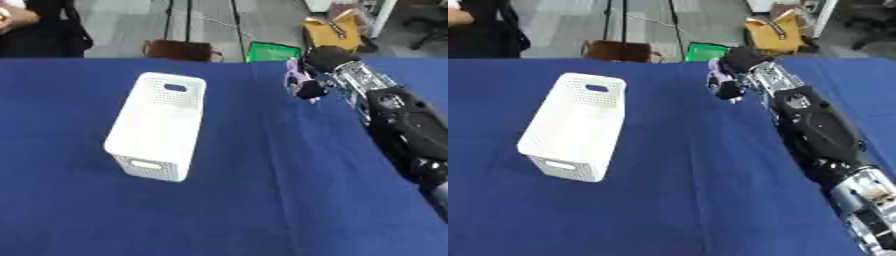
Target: Pick up objects on the table and place them in the box.
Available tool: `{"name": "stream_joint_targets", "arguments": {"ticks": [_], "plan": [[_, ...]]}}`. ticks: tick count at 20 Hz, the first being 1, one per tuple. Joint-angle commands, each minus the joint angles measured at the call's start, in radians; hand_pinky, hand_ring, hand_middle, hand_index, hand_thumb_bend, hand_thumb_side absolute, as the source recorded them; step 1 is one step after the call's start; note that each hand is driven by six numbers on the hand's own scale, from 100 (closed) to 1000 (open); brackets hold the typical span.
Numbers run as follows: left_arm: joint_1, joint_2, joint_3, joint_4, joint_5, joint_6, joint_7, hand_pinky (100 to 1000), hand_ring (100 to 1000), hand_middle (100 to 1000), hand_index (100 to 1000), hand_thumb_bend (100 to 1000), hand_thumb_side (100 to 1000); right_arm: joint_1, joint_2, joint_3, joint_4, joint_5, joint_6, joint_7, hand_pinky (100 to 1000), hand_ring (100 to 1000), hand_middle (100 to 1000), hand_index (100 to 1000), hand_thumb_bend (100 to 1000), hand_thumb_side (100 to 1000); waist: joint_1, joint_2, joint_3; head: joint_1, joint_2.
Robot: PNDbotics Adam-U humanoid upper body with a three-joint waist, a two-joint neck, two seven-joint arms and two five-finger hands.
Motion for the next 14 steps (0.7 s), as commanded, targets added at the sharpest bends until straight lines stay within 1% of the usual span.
{"name": "stream_joint_targets", "arguments": {"ticks": [1, 7, 11, 14], "plan": [[-0.008, 0.023, 0.002, -0.014, -0.001, -0.081, 0.077, 750, 822, 866, 819, 100, 802, -0.035, -0.044, 0.023, -0.078, -0.040, -0.010, 0.020, 848, 762, 406, 548, 100, 690, 0.000, -0.030, -0.001, 0.004, 0.000], [-0.008, 0.026, 0.000, -0.014, -0.002, -0.081, 0.076, 750, 822, 866, 820, 100, 801, -0.050, -0.069, 0.087, -0.226, -0.126, -0.018, 0.082, 847, 758, 400, 543, 100, 700, -0.003, -0.036, -0.004, 0.005, 0.003], [-0.007, 0.028, -0.001, -0.014, -0.002, -0.081, 0.075, 749, 822, 866, 820, 100, 800, -0.066, -0.087, 0.120, -0.338, -0.175, -0.005, 0.118, 845, 752, 389, 533, 100, 713, -0.006, -0.041, -0.003, 0.004, 0.005], [-0.005, 0.029, -0.002, -0.014, -0.002, -0.081, 0.074, 749, 823, 866, 820, 100, 800, -0.081, -0.092, 0.139, -0.402, -0.216, 0.008, 0.150, 845, 749, 390, 534, 100, 723, -0.009, -0.044, -0.005, 0.003, 0.007]]}}
